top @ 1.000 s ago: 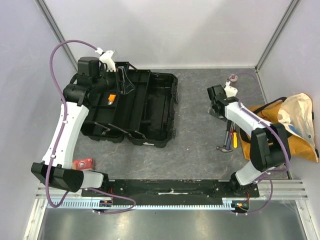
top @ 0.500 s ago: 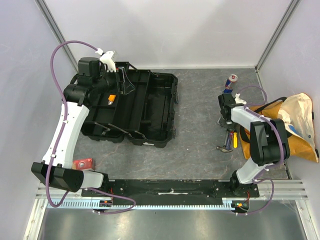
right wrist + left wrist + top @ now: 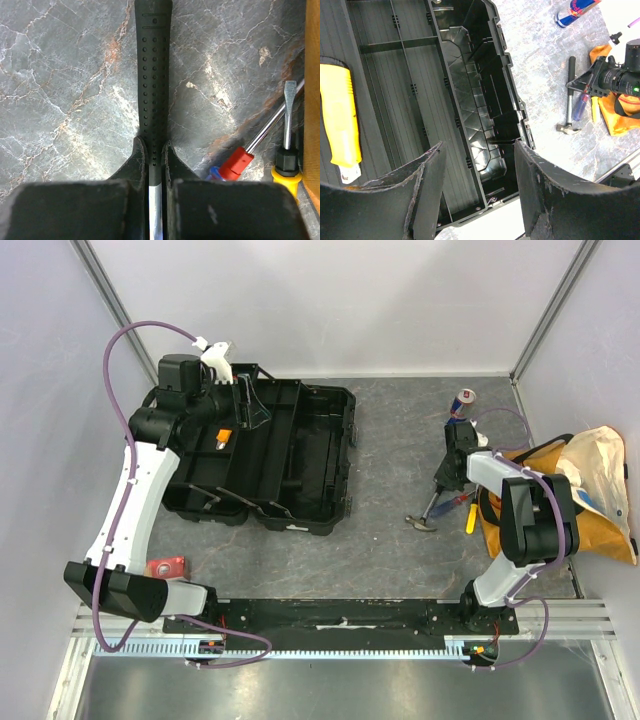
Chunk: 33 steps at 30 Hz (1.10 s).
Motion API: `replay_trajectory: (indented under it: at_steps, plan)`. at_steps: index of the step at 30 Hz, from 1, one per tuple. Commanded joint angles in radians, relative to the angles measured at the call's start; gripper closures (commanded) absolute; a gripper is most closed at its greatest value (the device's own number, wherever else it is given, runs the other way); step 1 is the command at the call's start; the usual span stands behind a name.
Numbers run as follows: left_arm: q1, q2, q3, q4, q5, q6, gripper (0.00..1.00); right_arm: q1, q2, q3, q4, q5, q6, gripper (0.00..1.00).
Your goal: Pack the tool kit
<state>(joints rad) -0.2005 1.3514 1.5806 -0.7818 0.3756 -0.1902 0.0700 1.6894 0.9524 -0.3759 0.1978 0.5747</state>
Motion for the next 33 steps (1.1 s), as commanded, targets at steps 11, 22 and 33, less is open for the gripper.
replay_trajectory:
  at_steps: [11,22,33]
  plan:
    - [0.001,0.009,0.012,0.039,0.011,-0.023,0.38,0.057,-0.172,-0.041,0.133,-0.178,-0.088,1.00]
    - [0.000,0.005,0.007,0.039,0.011,-0.026,0.38,0.103,-0.315,0.127,0.164,-0.273,-0.061,1.00]
    - [0.001,-0.014,0.005,0.039,0.005,-0.026,0.38,0.298,-0.217,0.379,0.216,-0.276,0.005,1.00]
